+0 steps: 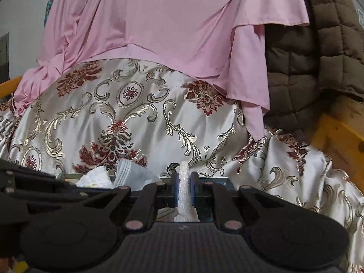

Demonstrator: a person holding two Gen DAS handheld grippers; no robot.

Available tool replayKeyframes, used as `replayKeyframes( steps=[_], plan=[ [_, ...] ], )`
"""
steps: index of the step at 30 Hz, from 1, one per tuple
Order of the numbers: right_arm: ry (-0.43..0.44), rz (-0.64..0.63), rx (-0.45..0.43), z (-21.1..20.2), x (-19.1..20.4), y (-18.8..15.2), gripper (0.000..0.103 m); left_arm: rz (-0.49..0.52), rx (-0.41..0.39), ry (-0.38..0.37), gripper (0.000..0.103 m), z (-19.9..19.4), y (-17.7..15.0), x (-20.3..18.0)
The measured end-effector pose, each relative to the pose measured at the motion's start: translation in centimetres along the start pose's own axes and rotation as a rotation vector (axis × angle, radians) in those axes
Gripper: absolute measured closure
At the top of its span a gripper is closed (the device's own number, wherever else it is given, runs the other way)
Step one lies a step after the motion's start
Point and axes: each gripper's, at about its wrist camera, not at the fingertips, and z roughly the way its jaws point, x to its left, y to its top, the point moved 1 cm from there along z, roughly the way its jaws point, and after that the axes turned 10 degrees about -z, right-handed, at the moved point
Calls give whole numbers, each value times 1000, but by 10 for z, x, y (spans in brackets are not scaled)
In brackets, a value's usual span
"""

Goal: Organize soft objects
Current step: 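Carry the grey mask and white foam pad up over the tin tray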

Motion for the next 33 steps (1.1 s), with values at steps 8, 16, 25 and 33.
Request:
replayKeyframes(
  steps=[8, 16, 25, 33],
  plan=[
    [20, 12, 35, 19, -6, 4, 92, -26, 35, 4, 103, 15, 0, 7],
    [43, 40, 72, 28, -15, -7, 92, -31, 61, 7, 103, 26, -10, 9],
    [87, 58, 90, 27, -19, -23, 83, -33, 89, -3, 95, 34, -23, 7],
    [82, 75, 98, 25, -21, -33, 77, -39, 101, 4, 90, 35, -33, 11]
  ],
)
